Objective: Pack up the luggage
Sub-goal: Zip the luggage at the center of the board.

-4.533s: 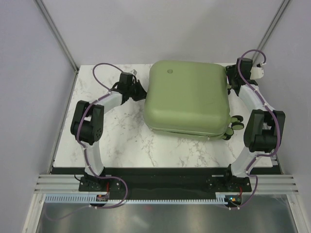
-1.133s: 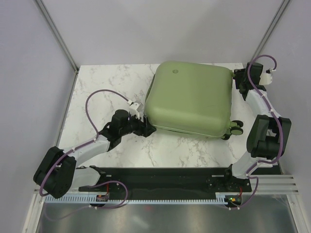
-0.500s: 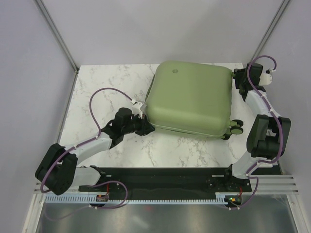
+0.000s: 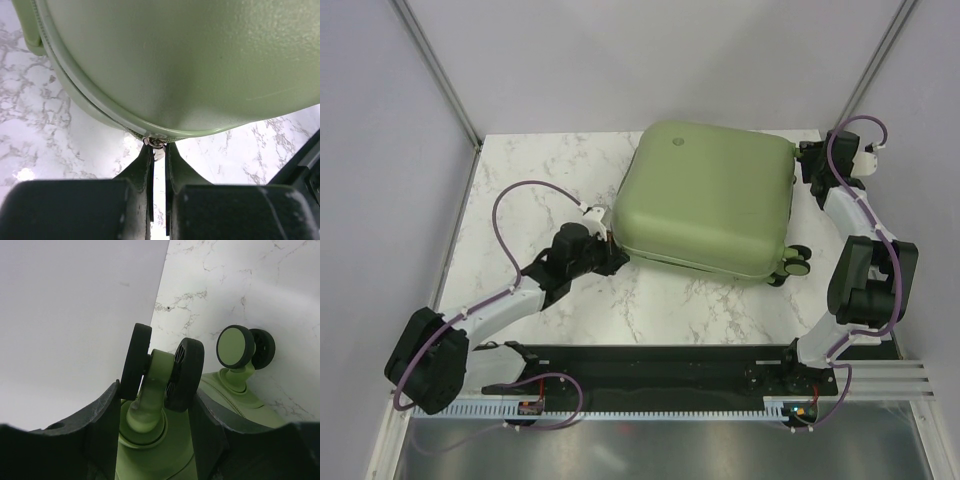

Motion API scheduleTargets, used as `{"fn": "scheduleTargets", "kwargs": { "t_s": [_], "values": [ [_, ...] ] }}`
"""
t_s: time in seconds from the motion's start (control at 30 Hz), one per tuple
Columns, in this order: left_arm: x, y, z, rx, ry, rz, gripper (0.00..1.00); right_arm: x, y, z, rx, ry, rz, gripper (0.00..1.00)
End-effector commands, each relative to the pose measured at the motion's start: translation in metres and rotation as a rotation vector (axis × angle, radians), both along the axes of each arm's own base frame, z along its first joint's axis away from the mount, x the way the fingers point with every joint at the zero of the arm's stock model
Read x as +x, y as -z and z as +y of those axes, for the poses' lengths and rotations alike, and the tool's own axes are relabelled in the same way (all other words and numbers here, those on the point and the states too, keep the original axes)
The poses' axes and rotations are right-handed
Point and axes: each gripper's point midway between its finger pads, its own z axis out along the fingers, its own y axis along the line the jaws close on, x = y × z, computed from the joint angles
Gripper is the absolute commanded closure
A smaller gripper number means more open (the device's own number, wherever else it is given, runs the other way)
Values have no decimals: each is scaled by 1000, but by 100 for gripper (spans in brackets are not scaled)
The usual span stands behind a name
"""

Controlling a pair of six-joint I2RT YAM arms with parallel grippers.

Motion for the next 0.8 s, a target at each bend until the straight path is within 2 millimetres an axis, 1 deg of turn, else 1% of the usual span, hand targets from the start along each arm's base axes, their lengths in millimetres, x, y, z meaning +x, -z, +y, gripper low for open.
{"fn": "scheduleTargets", "kwargs": {
  "t_s": [0.0,0.23,0.33,0.5,0.77],
  "values": [
    [32,-34,31,6,-212,-134,98,-8,26,7,-45,-58,87,100],
    [28,-24,47,45,-270,-105,98,-8,27,4,-52,-50,90,100],
    [28,-20,53,63,-287,-96,98,-9,30,3,-57,-47,101,100],
    [29,-9,69,90,-337,-70,98,-9,30,1,-58,-40,100,100],
    [37,-6,86,96,-385,-68,98,-10,29,-2,-57,-35,99,100]
  ]
}}
